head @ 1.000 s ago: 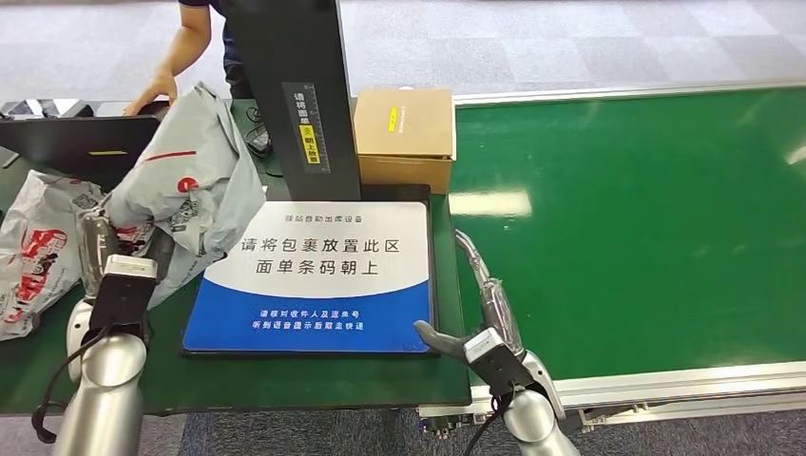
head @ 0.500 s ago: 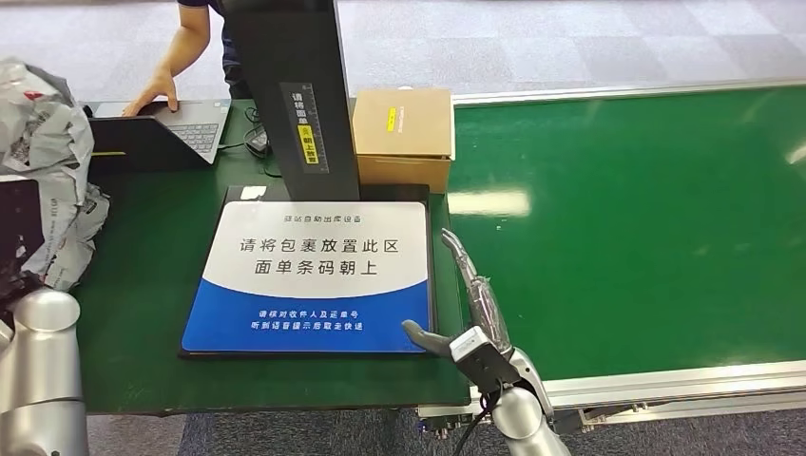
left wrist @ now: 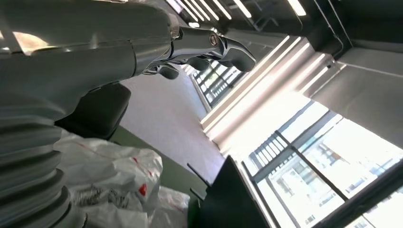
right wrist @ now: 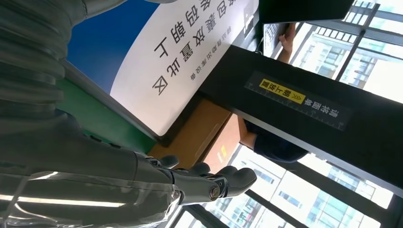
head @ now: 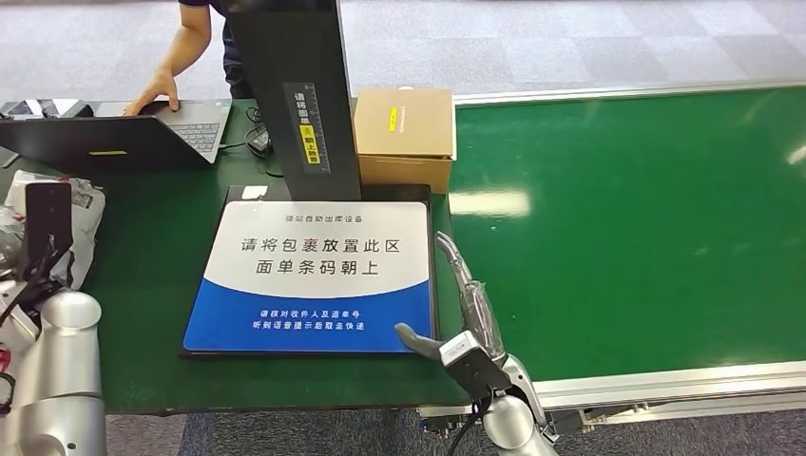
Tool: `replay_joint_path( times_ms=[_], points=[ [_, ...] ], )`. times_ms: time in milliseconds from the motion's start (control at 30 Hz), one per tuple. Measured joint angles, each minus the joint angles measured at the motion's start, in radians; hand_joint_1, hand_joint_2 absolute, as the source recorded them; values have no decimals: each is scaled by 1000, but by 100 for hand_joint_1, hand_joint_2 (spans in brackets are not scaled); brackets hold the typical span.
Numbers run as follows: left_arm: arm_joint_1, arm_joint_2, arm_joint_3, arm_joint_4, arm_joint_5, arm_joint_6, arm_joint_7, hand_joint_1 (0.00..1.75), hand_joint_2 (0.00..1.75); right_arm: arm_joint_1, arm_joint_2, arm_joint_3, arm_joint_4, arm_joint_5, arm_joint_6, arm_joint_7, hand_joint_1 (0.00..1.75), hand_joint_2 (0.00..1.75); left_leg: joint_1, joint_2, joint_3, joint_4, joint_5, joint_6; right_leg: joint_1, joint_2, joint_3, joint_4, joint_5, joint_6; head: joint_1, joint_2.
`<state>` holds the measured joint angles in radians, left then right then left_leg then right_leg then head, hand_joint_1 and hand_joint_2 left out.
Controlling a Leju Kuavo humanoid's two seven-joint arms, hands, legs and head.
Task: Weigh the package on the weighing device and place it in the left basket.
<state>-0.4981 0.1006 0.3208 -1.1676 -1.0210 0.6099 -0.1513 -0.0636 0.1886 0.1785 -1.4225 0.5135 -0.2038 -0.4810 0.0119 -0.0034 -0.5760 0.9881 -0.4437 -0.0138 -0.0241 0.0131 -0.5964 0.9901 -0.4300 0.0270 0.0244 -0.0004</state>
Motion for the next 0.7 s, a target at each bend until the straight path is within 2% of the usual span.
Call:
replay_joint_path(
  times_ms=[233, 433, 533, 700],
  points=[
    [60, -30, -66, -108, 279, -188, -122, 0, 175, 5, 0, 0, -4, 0, 0, -1, 0, 175, 0, 0, 0, 0, 0, 0, 0, 0, 0, 0, 0, 0, 0, 0],
    [175, -69, -151, -270, 458, -375, -232, 0, 175, 2, 0, -1, -3, -8, 11, -11, 0, 175, 0, 0, 0, 0, -1, 0, 0, 0, 0, 0, 0, 0, 0, 0],
    [246, -94, -212, -338, 484, -425, -279, 0, 175, -4, 0, -1, -2, -16, 19, -17, 0, 175, 0, 0, 0, 0, -1, 1, 0, 0, 0, -1, 0, 0, 0, 0],
    [338, -131, -311, -389, 485, -451, -317, 0, 175, -8, 0, -1, -2, -24, 21, -19, 0, 175, 0, 0, 0, 0, -2, 1, 0, 0, 0, -1, 0, 0, 0, 0]
  ],
)
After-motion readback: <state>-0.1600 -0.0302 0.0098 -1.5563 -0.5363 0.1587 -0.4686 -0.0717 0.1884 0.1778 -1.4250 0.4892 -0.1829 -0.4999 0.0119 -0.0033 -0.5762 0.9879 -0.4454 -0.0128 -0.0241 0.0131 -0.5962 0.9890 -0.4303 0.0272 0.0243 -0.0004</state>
